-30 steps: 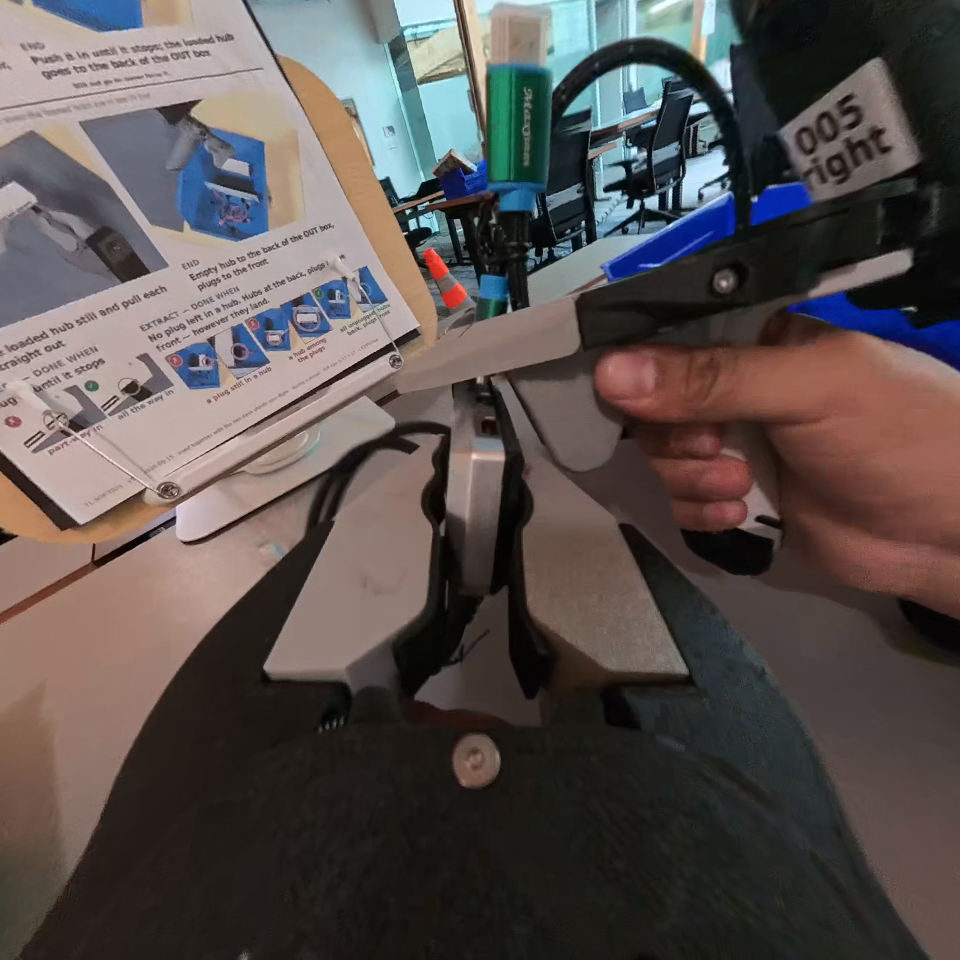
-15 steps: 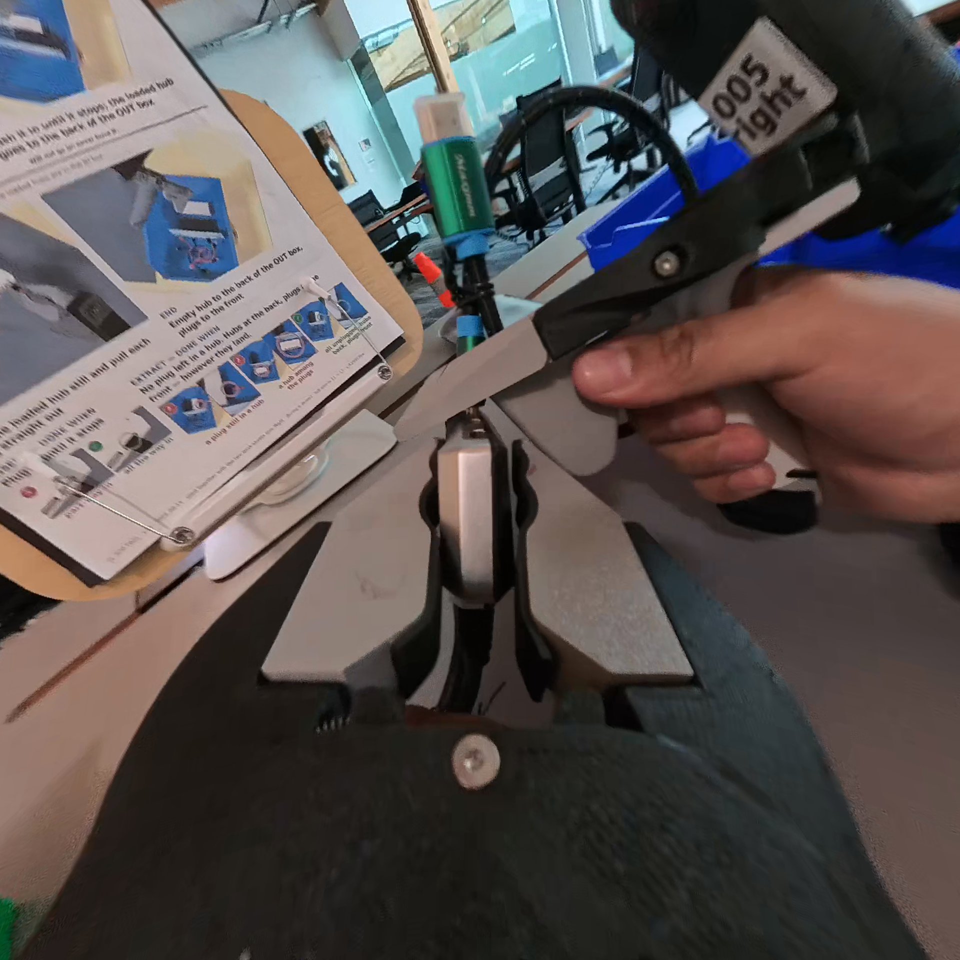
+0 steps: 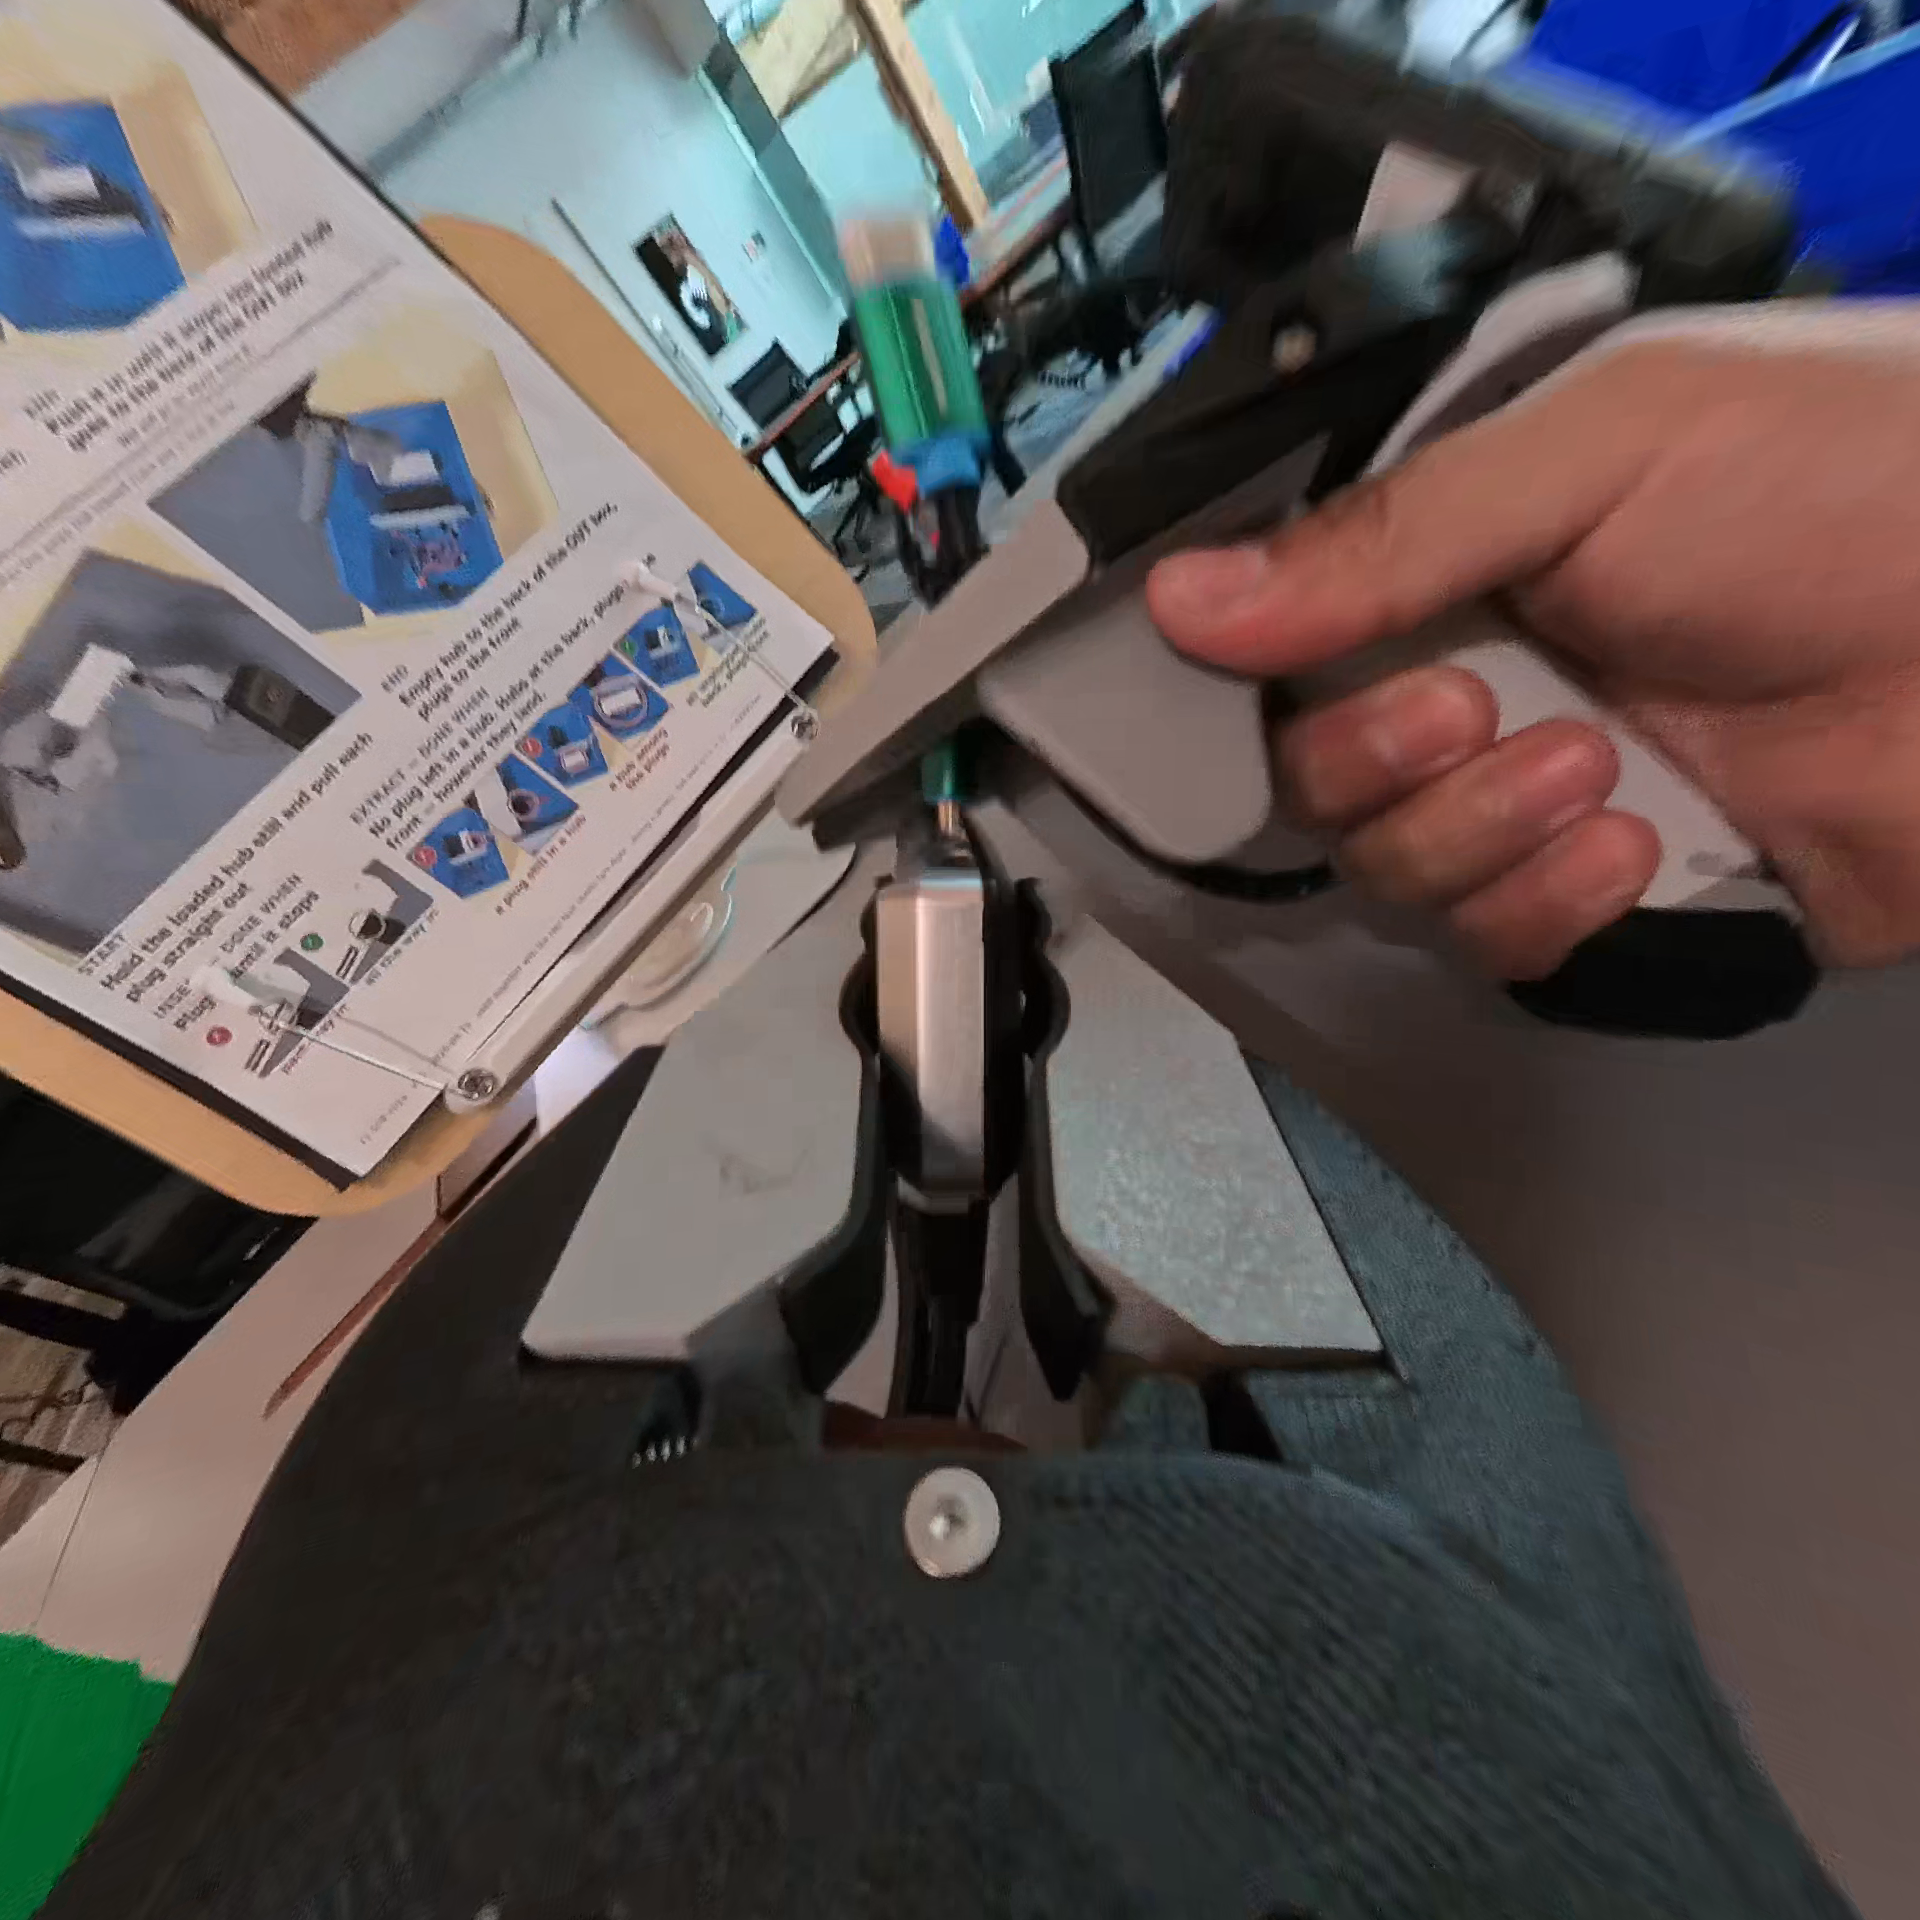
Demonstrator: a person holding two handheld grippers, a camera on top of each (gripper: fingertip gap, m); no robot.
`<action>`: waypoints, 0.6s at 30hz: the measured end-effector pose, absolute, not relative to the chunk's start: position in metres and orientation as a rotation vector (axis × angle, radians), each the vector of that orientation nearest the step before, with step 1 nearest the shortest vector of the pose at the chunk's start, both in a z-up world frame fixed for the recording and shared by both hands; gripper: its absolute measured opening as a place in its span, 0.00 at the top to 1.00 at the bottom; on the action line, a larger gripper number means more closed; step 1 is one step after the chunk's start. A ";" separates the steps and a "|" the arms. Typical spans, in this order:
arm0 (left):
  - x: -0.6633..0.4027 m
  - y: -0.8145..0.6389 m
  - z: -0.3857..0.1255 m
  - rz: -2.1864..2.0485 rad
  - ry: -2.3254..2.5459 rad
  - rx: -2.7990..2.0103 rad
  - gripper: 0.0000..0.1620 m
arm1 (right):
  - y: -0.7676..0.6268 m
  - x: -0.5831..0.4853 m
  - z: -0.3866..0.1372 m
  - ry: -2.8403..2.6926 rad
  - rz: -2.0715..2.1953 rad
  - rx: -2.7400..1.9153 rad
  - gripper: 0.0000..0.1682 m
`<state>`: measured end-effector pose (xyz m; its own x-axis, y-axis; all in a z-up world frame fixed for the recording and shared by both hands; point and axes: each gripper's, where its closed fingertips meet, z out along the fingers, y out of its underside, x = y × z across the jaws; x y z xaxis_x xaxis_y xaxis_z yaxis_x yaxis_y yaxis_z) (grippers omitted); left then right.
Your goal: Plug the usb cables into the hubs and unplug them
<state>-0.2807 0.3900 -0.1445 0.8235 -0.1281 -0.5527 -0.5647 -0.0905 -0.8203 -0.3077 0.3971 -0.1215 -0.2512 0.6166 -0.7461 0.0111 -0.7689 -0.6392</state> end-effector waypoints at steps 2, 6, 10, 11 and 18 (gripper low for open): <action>-0.276 0.390 -0.140 0.326 0.532 -1.627 0.87 | 0.398 -0.309 -0.127 -0.740 2.080 -1.637 0.87; -0.284 0.395 -0.148 0.202 0.447 -1.695 0.87 | 0.411 -0.311 -0.131 -1.044 1.253 -1.556 0.90; -0.287 0.393 -0.144 0.166 0.411 -1.692 0.88 | 0.412 -0.307 -0.111 -1.061 0.942 -1.391 0.90; -0.287 0.393 -0.144 0.176 0.411 -1.695 0.88 | 0.412 -0.307 -0.111 -1.047 0.992 -1.392 0.90; -0.289 0.396 -0.155 0.209 0.436 -1.738 0.87 | 0.407 -0.306 -0.116 -0.844 1.720 -1.543 0.89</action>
